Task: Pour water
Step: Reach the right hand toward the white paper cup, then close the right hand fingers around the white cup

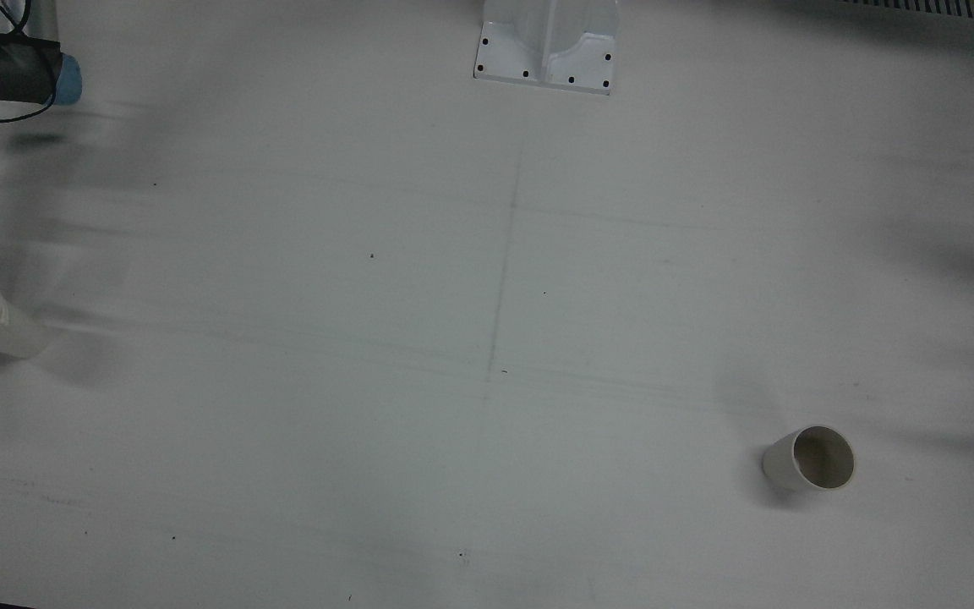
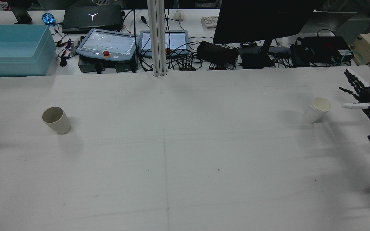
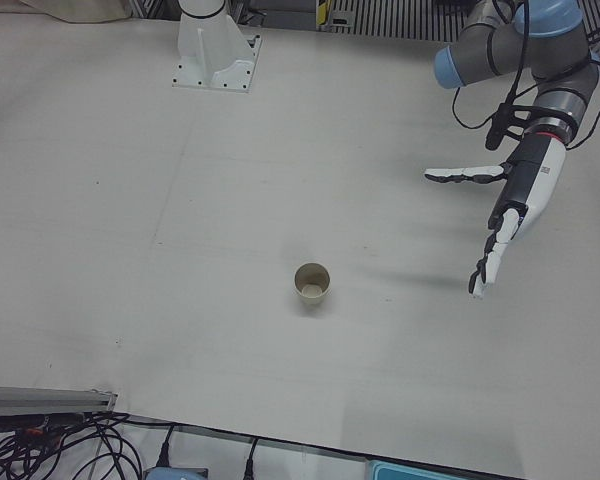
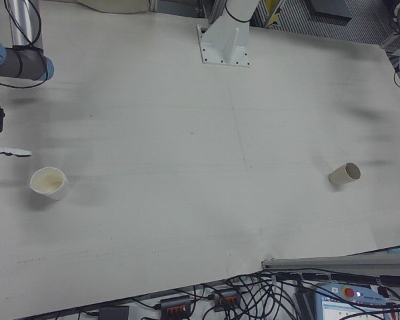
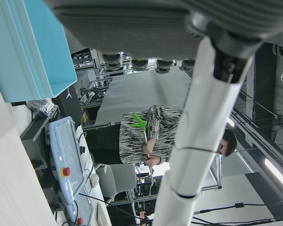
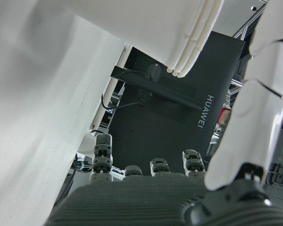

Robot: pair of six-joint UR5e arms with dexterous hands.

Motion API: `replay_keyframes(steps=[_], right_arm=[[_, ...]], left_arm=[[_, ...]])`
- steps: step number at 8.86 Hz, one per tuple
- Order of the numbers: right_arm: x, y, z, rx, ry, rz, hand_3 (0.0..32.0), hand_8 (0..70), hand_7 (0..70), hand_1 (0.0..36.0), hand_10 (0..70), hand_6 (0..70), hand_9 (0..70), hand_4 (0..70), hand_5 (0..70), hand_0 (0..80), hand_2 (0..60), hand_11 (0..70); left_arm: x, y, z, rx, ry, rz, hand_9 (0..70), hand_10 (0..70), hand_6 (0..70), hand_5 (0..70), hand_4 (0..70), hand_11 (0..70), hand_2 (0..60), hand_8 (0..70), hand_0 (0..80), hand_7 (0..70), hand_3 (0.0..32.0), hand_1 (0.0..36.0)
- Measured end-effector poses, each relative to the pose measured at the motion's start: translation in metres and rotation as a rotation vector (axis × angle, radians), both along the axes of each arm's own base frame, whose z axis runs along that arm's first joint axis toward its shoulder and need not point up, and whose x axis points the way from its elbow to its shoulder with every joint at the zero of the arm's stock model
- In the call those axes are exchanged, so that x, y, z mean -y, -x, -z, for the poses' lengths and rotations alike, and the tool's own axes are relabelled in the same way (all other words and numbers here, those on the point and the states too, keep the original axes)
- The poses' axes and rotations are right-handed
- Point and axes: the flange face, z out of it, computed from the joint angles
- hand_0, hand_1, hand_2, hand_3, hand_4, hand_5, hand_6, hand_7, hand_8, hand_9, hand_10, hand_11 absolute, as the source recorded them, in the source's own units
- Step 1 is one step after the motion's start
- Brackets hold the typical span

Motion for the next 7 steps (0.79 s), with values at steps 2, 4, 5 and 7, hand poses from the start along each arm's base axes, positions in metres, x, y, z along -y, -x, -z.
replay_keyframes(steps=[2, 4, 5, 7], right_arm=[[-0.005, 0.022, -0.005, -0.003, 0.002, 0.039, 6.0, 0.0, 2.2, 18.9, 4.7, 1.4, 0.0, 0.0, 6.4, 51.7, 6.2, 8.9], [-0.01, 0.045, -0.004, 0.006, 0.003, 0.051, 7.6, 0.0, 2.2, 19.5, 4.2, 1.4, 0.0, 0.0, 6.7, 52.6, 4.6, 8.3], [-0.01, 0.051, -0.002, 0.014, -0.001, 0.047, 9.0, 0.0, 2.5, 21.8, 4.1, 1.0, 0.0, 0.0, 7.4, 54.3, 6.0, 8.4], [-0.007, 0.059, 0.005, 0.024, -0.01, 0.045, 9.0, 0.0, 2.5, 21.8, 4.1, 1.0, 0.0, 0.0, 7.4, 54.3, 6.0, 8.4]], left_arm=[[-0.001, 0.001, 0.001, -0.001, 0.002, 0.001, 0.0, 1.5, 0.0, 0.0, 4.4, 5.9, 0.0, 5.2, 80.0, 6.9, 5.4, 30.1], [-0.001, 0.002, 0.003, -0.005, 0.001, 0.002, 0.0, 1.5, 0.0, 0.0, 4.1, 5.7, 0.0, 5.1, 80.0, 6.8, 5.4, 29.3], [0.0, 0.002, 0.003, -0.007, 0.002, 0.003, 0.0, 1.5, 0.0, 0.0, 4.3, 5.8, 0.0, 4.9, 80.0, 6.8, 5.8, 29.4], [-0.001, 0.004, 0.002, -0.009, 0.005, 0.005, 0.0, 1.6, 0.0, 0.0, 4.3, 5.8, 0.0, 4.9, 80.0, 6.8, 5.8, 29.3]])
